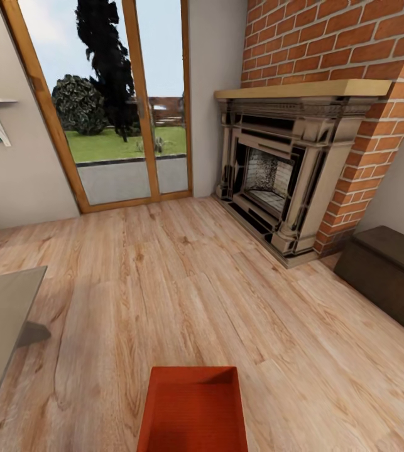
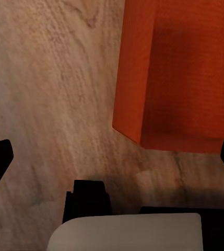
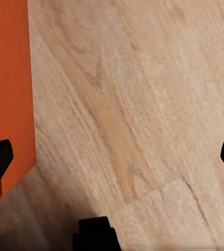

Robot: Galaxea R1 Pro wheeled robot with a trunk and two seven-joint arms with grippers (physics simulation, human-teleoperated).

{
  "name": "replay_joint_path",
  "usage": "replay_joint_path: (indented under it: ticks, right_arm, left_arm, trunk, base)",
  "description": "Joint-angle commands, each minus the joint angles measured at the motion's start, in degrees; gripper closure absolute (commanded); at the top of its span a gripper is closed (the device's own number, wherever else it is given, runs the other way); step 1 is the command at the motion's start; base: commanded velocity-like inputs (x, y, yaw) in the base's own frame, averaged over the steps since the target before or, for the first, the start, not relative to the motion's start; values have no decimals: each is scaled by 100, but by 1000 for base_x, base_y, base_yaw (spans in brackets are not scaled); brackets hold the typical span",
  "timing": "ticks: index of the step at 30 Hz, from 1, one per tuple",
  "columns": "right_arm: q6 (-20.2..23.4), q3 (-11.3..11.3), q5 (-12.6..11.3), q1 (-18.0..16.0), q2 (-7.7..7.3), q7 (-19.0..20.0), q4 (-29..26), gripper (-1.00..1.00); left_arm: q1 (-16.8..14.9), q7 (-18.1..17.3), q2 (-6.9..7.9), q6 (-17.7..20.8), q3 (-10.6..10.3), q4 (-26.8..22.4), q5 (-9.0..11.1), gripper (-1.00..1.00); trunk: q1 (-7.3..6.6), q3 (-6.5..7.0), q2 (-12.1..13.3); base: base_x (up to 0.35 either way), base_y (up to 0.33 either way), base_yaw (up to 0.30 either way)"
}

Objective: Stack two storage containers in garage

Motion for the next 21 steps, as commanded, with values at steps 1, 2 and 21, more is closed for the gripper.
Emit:
replay_joint_path:
  ticks: [1, 2, 21]
  right_arm:
    - [-25, 49, -59, -4, -1, -26, 4, -100]
    - [-25, 49, -59, -4, -1, -26, 4, -100]
    - [-25, 49, -59, -4, -1, -26, 4, -100]
  left_arm:
    - [-3, -23, 1, -17, -48, 6, 59, -100]
    - [-3, -23, 1, -17, -48, 6, 59, -100]
    - [-3, -23, 1, -17, -48, 6, 59, -100]
  trunk:
    - [-1, -5, -2]
    - [-1, -5, -2]
    - [-1, 6, -2]
  base:
    - [-44, 0, 0]
    - [-36, 0, 0]
    - [-5, 0, -46]
